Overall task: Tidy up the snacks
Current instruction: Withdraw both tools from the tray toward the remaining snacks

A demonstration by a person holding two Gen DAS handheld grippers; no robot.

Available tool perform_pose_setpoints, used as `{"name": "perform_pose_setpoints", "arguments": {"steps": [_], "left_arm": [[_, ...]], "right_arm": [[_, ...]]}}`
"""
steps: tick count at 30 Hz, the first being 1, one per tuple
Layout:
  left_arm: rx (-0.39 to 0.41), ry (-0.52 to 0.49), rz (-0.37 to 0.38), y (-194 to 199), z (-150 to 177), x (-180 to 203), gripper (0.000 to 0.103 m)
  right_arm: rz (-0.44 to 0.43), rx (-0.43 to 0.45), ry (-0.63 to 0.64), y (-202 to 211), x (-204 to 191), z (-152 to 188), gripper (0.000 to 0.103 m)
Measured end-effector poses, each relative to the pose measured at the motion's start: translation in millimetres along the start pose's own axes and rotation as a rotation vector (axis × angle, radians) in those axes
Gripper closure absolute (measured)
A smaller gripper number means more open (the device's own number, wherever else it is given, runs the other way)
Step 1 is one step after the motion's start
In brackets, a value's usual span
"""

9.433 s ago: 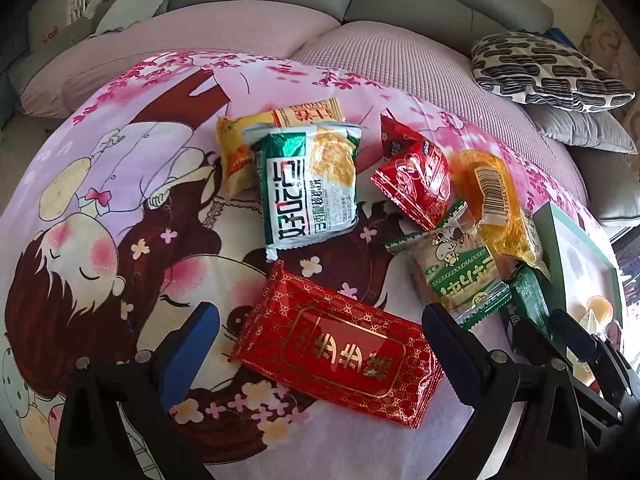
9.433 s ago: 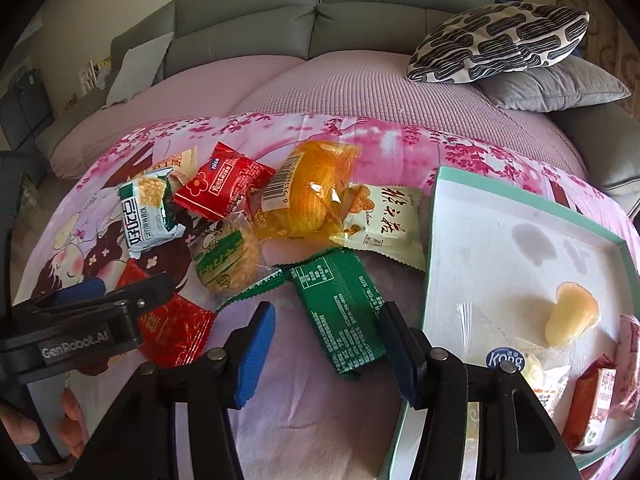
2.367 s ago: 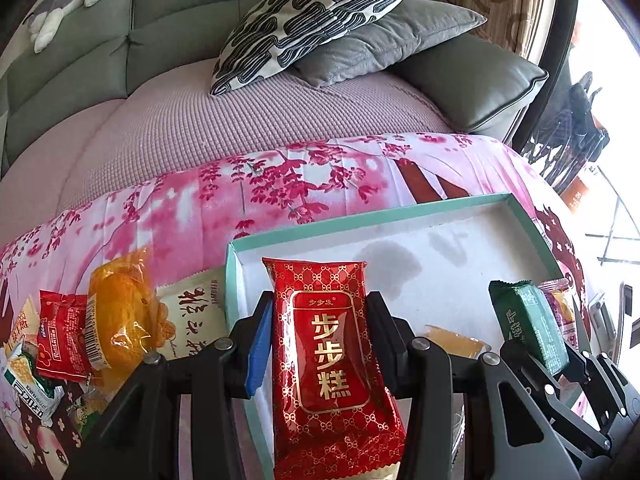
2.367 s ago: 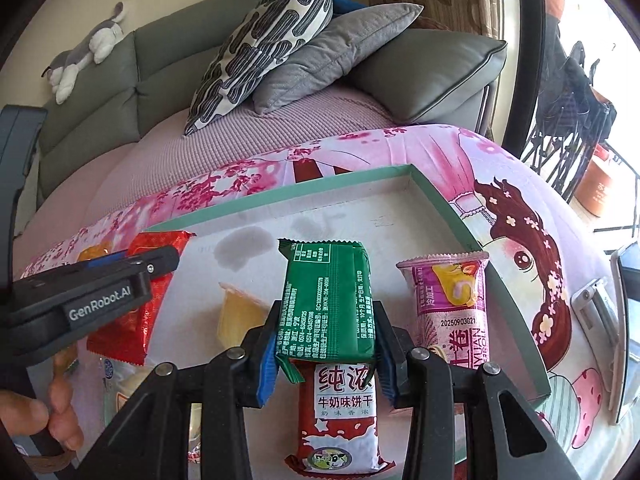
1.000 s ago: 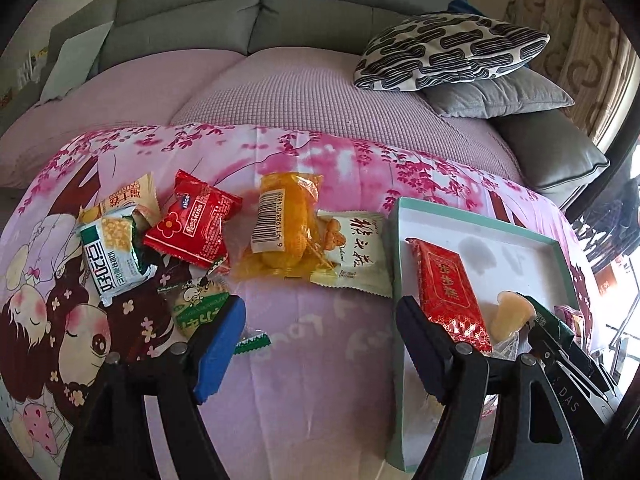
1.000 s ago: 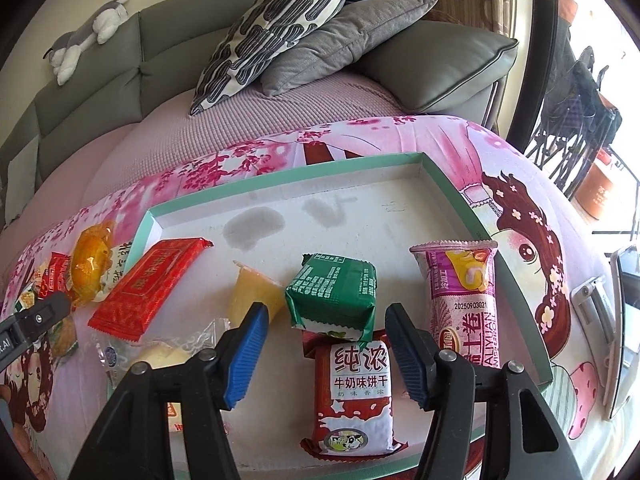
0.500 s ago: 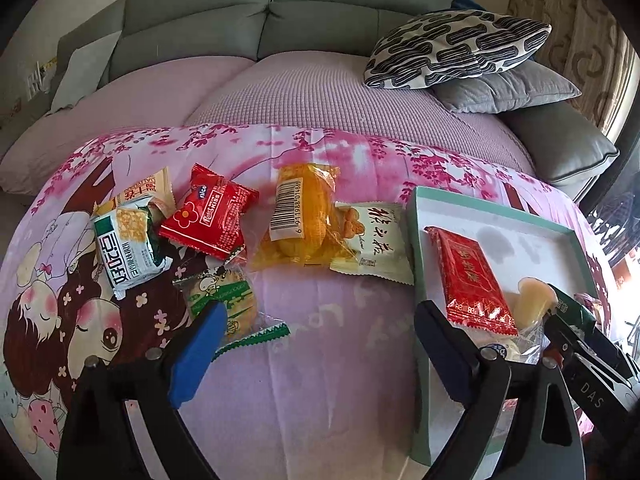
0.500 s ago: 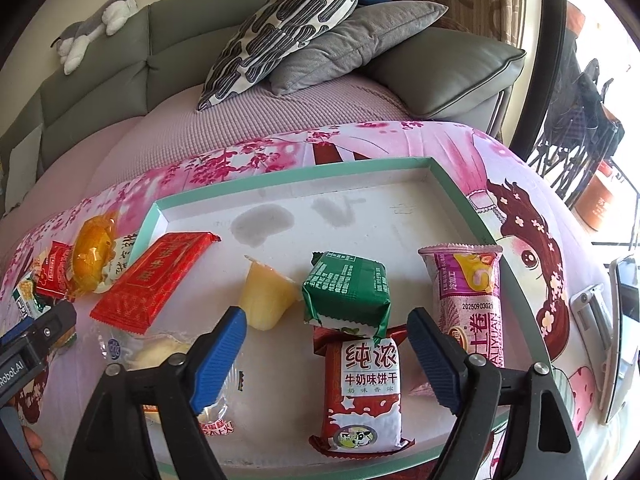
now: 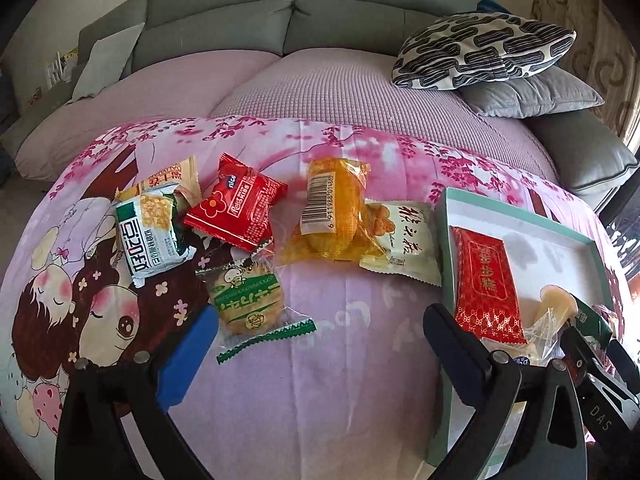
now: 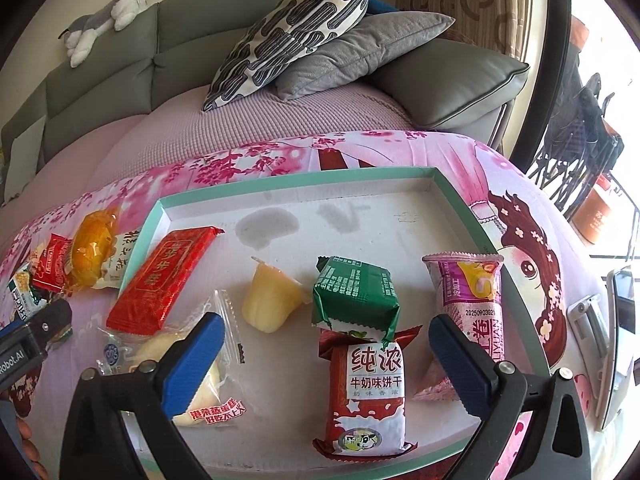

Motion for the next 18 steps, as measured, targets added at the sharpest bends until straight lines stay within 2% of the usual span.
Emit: {"name": "perform_pose_setpoints", "arguments": {"steps": [4,8,11,18], "left_arm": [[0.037,0.004,-0.060,7,-5,-6,0.001],[0.057,0.013,-0.059,12,-8,-9,0.001],[0.063,0.033,-0.087,15,-8,-15,0.001],[0.058,0.099,-0.113,17,-12,-43,0.001]], "right_arm": [[-0.004,0.016,-0.007,4,-1,-3,0.000],[-0.025,0.025,-0.008,7,-7,-7,0.000],[-0.040,0.045,0.012,10,-17,-9,0.000],[-0.071,0.080,-0.002,18,-31,-13,0.000]]}}
Point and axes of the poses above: each gripper's, at about its wrist camera, not at the fingertips, and y roughly against the way its jaws point, x to its right, z to its underside, the point moved 6 cm from there along -y, roughly the way its jaws point, and after that the axes turned 2 degrees about -z, right-handed, at the moved point
